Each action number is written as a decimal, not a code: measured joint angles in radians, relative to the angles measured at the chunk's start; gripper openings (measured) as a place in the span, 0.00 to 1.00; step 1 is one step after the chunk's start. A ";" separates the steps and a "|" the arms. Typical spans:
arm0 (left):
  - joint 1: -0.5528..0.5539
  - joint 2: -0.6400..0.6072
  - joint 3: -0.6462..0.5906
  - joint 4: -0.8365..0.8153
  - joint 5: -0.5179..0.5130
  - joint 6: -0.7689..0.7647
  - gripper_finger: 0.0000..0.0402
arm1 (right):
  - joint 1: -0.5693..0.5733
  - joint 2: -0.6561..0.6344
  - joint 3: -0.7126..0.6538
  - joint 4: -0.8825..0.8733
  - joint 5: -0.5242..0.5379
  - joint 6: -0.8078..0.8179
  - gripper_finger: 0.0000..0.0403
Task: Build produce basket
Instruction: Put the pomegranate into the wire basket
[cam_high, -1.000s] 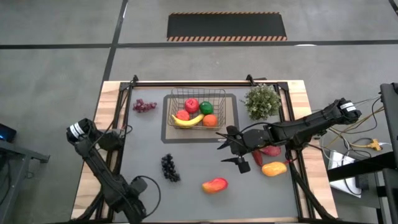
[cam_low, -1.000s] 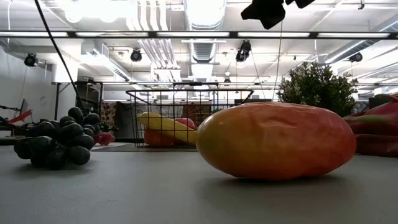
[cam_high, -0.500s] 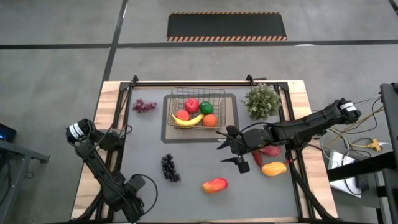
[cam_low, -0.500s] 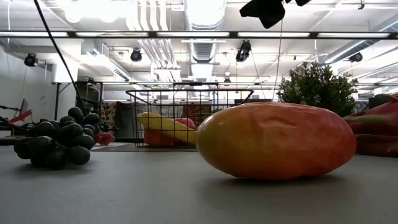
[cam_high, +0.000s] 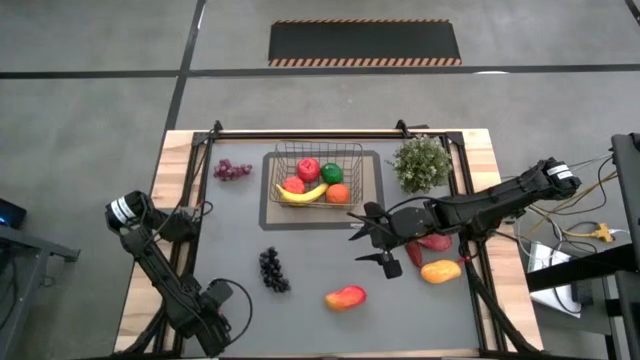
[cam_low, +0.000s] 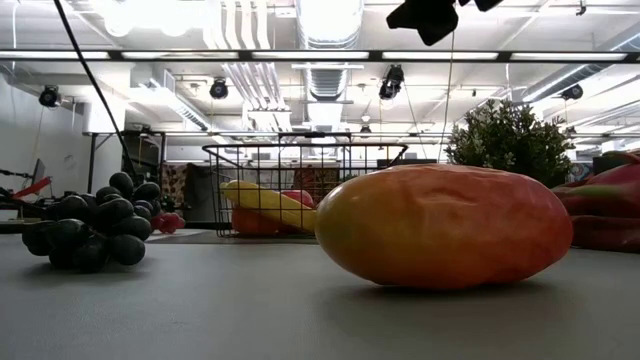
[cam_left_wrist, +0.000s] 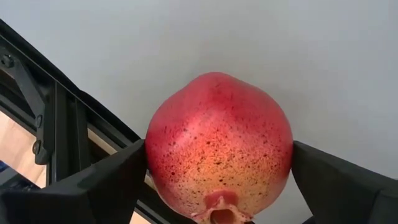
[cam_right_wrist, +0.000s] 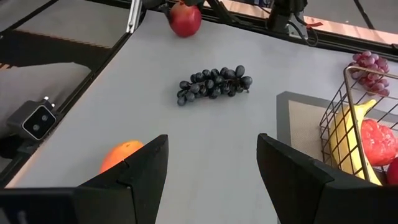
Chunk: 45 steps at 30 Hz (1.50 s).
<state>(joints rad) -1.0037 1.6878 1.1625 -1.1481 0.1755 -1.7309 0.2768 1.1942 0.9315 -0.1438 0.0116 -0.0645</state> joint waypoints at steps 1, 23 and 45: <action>0.000 0.000 0.000 0.001 0.001 0.000 0.85 | 0.000 0.000 -0.001 0.000 0.000 -0.003 0.57; 0.204 -0.002 0.329 -0.062 0.019 0.184 0.75 | 0.000 -0.003 -0.003 -0.135 0.014 -0.079 0.57; 0.955 -0.003 0.640 -0.353 -0.134 1.351 0.75 | 0.000 -0.067 -0.138 -0.058 -0.046 -0.203 0.57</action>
<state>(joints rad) -0.0489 1.6844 1.8029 -1.5013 0.0419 -0.3804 0.2768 1.1267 0.7940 -0.2022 -0.0341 -0.2671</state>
